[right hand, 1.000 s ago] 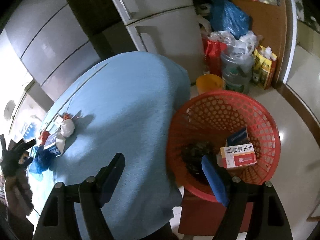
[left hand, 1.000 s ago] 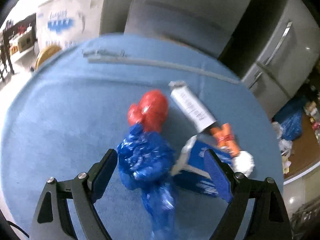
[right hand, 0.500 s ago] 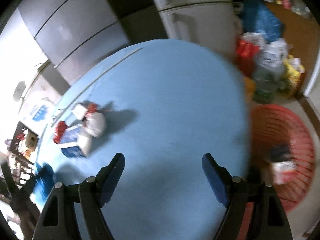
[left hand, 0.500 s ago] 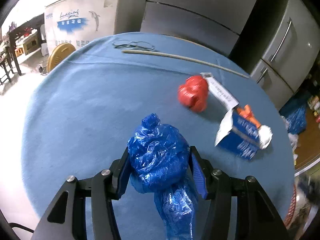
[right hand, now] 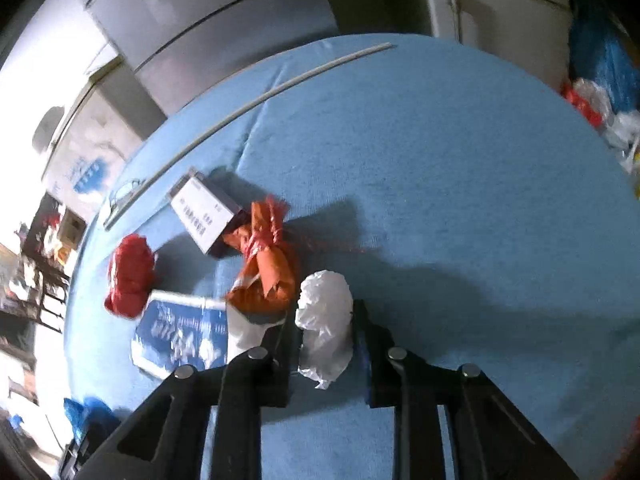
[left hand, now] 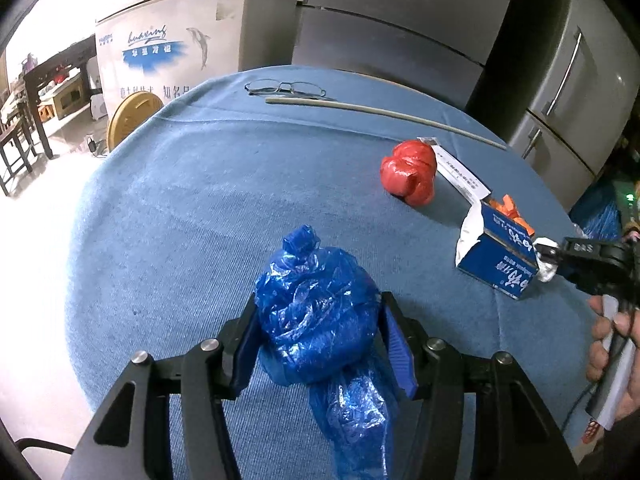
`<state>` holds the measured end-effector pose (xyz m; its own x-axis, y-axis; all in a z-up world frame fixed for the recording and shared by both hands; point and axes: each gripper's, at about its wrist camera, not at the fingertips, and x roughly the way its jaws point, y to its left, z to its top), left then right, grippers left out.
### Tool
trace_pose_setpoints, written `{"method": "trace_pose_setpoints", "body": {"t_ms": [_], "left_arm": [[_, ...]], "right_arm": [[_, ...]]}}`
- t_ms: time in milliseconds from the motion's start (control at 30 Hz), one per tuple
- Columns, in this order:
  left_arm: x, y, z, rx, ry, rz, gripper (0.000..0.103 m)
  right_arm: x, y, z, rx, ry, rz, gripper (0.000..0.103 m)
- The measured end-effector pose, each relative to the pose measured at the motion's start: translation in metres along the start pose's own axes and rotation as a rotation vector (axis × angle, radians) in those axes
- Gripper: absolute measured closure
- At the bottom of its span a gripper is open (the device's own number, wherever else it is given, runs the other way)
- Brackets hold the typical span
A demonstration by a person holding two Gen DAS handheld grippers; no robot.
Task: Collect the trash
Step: 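Grasp the blue plastic bag with the left tool while the right tool grasps the white tissue, then carry the blue bag and white tissue over the red basket with both tools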
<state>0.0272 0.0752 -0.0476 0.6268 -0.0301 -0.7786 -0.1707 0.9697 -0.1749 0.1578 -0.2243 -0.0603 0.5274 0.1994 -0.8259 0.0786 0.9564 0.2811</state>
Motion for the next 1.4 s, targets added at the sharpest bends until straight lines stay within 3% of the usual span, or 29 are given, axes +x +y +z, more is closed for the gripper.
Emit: {"method": "trace_pose_setpoints", "body": {"t_ms": [233, 533, 933, 1400], "left_arm": [[-0.005, -0.019, -0.005, 0.018, 0.004, -0.013, 0.045], [-0.034, -0.072, -0.016, 0.141, -0.020, -0.054, 0.045], [-0.051, -0.131, -0.025, 0.268, -0.012, -0.075, 0.045], [-0.052, -0.193, -0.036, 0.387, 0.002, -0.113, 0.045]], "right_arm": [[-0.066, -0.046, -0.040, 0.084, -0.093, 0.081, 0.079], [-0.126, -0.096, -0.096, 0.205, -0.171, 0.136, 0.078], [-0.148, -0.124, -0.124, 0.268, -0.220, 0.161, 0.078], [-0.164, -0.169, -0.139, 0.351, -0.265, 0.121, 0.078]]}}
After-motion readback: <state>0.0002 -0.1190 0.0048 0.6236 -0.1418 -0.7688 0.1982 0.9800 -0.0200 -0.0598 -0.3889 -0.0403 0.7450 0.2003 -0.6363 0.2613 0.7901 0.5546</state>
